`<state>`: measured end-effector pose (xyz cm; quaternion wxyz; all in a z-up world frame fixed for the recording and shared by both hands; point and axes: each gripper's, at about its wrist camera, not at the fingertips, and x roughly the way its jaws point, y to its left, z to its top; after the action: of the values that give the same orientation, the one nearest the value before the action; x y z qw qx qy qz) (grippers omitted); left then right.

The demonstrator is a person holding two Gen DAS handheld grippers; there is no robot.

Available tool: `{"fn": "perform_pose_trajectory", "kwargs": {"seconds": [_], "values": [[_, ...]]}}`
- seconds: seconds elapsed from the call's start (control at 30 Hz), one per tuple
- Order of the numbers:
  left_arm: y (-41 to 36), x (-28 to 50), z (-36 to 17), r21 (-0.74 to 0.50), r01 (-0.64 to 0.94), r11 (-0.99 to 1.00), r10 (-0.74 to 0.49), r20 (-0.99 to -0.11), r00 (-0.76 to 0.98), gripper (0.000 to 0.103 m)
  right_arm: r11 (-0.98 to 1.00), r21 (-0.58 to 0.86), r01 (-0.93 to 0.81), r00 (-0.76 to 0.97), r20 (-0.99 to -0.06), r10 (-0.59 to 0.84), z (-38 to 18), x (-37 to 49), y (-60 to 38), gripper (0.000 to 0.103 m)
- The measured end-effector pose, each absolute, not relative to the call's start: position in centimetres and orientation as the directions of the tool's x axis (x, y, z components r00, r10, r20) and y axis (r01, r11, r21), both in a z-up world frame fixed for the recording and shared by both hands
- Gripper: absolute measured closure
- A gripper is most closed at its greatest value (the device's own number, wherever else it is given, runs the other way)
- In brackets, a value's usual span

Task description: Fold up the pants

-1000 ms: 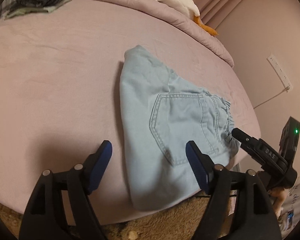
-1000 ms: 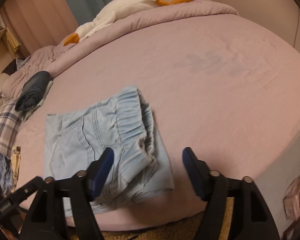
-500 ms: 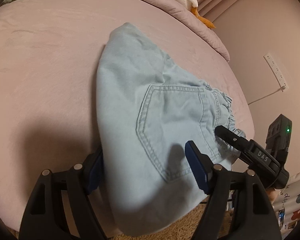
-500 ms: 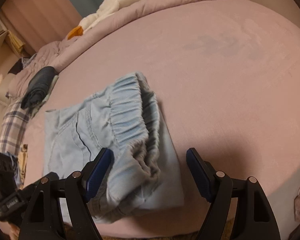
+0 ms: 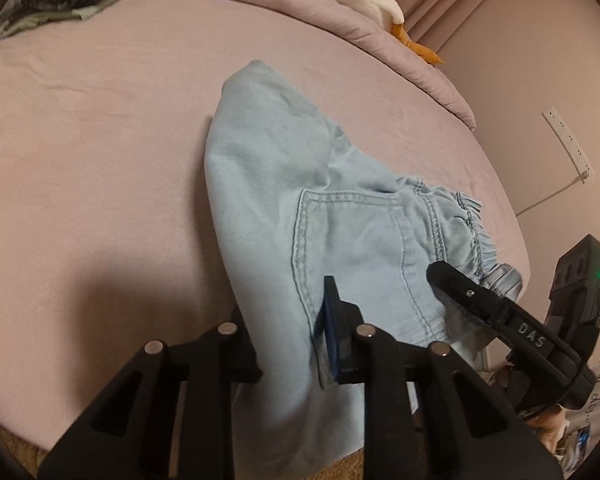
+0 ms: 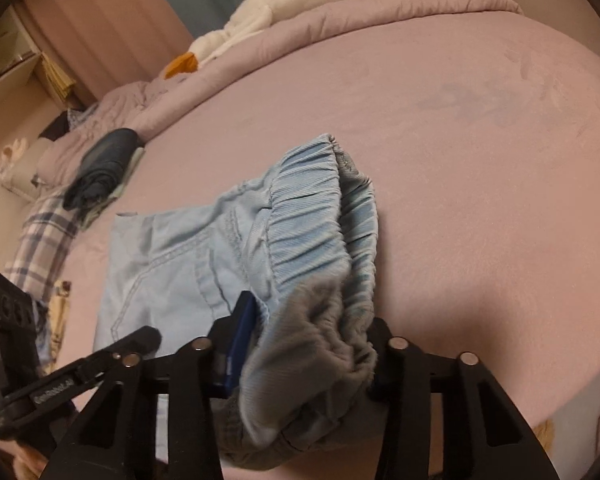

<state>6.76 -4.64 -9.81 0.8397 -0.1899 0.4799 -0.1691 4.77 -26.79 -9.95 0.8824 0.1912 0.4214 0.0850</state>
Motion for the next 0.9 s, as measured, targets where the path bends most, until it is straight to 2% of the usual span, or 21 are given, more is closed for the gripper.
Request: {"fn": "perform_pose_trajectory", "kwargs": {"seconds": [0.37,0.9], "values": [[-2.1,3.2,-5.7,-0.433,0.112,0.894,-0.414,-0.706,0.575,0.084,0.929,0.365,-0.057,0.682,-0.666,0.303,-7.0,2.1,-23.5,0.065],[0.9,1.1,-2.7,-0.415,0.118,0.902,-0.384,-0.649,0.657,0.084,0.936,0.323,-0.140,0.712,-0.624,0.322,-4.5,1.7,-21.0,0.065]]}}
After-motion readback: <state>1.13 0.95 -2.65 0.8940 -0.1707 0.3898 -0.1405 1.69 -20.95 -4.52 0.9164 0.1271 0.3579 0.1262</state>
